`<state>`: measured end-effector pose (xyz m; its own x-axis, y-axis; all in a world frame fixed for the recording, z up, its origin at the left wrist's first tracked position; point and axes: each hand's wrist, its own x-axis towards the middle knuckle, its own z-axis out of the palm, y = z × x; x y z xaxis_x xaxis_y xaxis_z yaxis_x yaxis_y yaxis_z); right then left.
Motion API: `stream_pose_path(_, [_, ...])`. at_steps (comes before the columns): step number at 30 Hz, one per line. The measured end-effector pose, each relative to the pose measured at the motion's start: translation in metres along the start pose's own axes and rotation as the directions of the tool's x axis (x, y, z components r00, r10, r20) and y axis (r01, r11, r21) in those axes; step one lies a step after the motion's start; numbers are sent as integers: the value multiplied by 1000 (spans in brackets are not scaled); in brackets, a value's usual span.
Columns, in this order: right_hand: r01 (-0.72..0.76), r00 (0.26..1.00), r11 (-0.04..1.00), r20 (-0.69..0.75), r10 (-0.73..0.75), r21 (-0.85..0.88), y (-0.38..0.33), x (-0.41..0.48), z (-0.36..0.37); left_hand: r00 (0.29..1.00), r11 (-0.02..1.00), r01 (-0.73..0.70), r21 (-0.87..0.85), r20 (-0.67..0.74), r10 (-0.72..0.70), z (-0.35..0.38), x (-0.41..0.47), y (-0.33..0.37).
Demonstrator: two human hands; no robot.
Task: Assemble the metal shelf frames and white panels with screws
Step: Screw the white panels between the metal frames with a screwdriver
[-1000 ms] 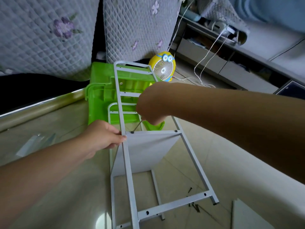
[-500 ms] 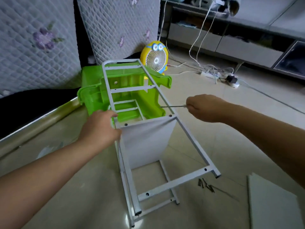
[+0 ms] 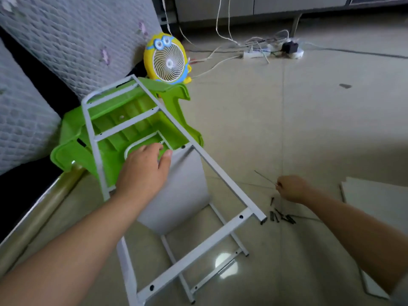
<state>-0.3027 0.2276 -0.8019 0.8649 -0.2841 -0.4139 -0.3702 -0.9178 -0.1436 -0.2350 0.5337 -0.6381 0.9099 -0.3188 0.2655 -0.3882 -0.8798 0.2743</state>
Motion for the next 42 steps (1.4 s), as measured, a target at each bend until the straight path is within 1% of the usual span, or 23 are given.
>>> stream_pose_path(2, [-50, 998, 998, 34, 51, -30, 13, 6, 20, 999, 999, -51, 17, 14, 51, 5, 3, 3])
stream_pose_path(4, [-78, 997, 995, 21, 79, -58, 23, 12, 36, 988, 989, -135, 63, 83, 129, 9, 2, 3])
stream_pose_path(5, [-89, 996, 993, -1, 90, -78, 28, 15, 42, 976, 974, -193, 120, 124, 178, 11, 0, 2])
stream_pose_path(6, [-103, 995, 990, -22, 101, -98, 32, 18, 47, 970, 959, -213, 188, 159, 185, 11, -2, 1])
stream_pose_path(7, [-115, 993, 987, -43, 110, -115, 35, 21, 49, 972, 948, -210, 240, 154, 176, 12, -4, 0])
stream_pose_path(10, [-150, 986, 979, -98, 137, -138, 41, 27, 54, 975, 952, -193, 239, 159, 157, 12, -5, -3])
stream_pose_path(13, [-165, 982, 974, -118, 147, -158, 43, 31, 59, 971, 936, -234, 263, 108, 213, 14, -5, -4])
stream_pose_path(14, [-169, 981, 974, -124, 151, -148, 43, 31, 60, 973, 945, -223, 238, 108, 202, 13, -4, -3])
stream_pose_path(16, [-172, 977, 979, -147, 155, -107, 44, 31, 63, 986, 971, -150, 184, 102, 133, 14, -4, 2])
stream_pose_path(18, [-171, 974, 981, -164, 155, -87, 44, 31, 65, 993, 979, -105, 173, 76, 93, 17, -4, 2])
stream_pose_path(22, [-188, 973, 979, -151, 175, -80, 41, 31, 69, 997, 987, -50, 155, 66, 40, 18, -5, 1])
stream_pose_path(24, [-177, 977, 978, -138, 161, -113, 40, 30, 69, 997, 988, -26, 154, 73, 15, 17, -3, 1])
stream_pose_path(27, [-168, 981, 979, -117, 155, -116, 42, 26, 63, 998, 989, -26, 146, 64, 17, 17, -3, 2])
stream_pose_path(32, [-113, 992, 989, -74, 105, -100, 52, 14, 61, 996, 986, -85, 142, 24, 82, 19, -5, 1])
stream_pose_path(34, [-81, 995, 994, -70, 76, -72, 57, 7, 62, 995, 982, -103, 158, 18, 101, 20, -5, 0])
stream_pose_path(37, [-22, 997, 1000, -78, 24, 21, 63, -2, 61, 993, 982, -119, 146, 9, 119, 20, -6, -1])
stream_pose_path(39, [-20, 997, 999, -79, 23, 34, 68, -11, 62, 993, 984, -114, 140, 23, 112, 17, -9, 2])
stream_pose_path(42, [-46, 995, 997, -83, 52, 69, 79, -19, 65, 997, 991, -50, 125, 71, 42, 15, -12, 8])
